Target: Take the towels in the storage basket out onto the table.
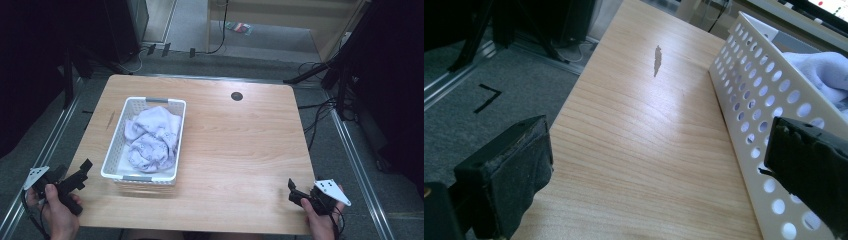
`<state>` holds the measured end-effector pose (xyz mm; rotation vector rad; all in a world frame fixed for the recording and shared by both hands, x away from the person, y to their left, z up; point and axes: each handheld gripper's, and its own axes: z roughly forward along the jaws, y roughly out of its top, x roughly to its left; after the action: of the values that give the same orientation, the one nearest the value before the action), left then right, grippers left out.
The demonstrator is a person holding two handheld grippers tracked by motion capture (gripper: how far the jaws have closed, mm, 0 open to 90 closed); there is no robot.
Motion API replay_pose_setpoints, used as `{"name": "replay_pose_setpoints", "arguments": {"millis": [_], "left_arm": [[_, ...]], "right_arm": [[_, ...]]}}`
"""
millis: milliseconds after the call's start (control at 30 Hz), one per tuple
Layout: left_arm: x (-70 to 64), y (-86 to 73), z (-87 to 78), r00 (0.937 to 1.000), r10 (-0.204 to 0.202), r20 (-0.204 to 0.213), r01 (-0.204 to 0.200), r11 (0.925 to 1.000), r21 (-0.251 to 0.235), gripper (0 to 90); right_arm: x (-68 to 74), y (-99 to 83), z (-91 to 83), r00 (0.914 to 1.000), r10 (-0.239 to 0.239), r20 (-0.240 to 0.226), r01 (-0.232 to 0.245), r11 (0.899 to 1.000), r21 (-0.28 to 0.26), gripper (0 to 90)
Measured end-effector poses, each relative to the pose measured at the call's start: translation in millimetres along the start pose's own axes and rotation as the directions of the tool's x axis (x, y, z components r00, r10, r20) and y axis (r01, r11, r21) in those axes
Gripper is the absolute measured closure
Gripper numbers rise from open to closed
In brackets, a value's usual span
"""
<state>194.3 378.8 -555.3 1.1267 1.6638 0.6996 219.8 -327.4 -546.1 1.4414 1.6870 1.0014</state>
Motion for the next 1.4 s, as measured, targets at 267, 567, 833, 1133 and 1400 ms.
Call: {"name": "replay_pose_setpoints", "arguments": {"millis": [267, 567, 833, 1133, 1400], "left_arm": [[-7.0, 11.1, -13.5, 0.9988, 0.048, -0.010, -0.048, 0.9988, 0.007, 0.0], [-41.0, 39.9, -31.1, 0.9849, 0.142, 0.098, -0.146, 0.9887, 0.032, 0.0], [-79.7, 74.3, -25.3, 0.9561, 0.221, 0.193, -0.251, 0.9565, 0.149, 0.0], [-119.2, 89.1, 0.8, 0.9242, 0.276, 0.264, -0.343, 0.9037, 0.256, 0.0], [-151.8, 81.7, 34.1, 0.9006, 0.315, 0.300, -0.419, 0.8105, 0.409, 0.0]], "right_arm": [[-2.6, 0.1, 0.2, 0.9998, 0.022, -0.002, -0.022, 1.000, -0.001, 0.1], [-5.5, 1.6, 3.4, 0.9987, 0.043, -0.028, -0.042, 0.999, 0.026, 0.1], [-5.0, 2.2, 5.0, 0.9991, 0.032, -0.029, -0.031, 0.999, 0.038, 0.1], [-4.4, 2.3, 5.2, 0.9989, 0.035, -0.030, -0.034, 0.998, 0.048, 0.1], [-4.8, 2.8, 6.7, 0.9989, 0.034, -0.031, -0.032, 0.998, 0.061, 0.1]]}}
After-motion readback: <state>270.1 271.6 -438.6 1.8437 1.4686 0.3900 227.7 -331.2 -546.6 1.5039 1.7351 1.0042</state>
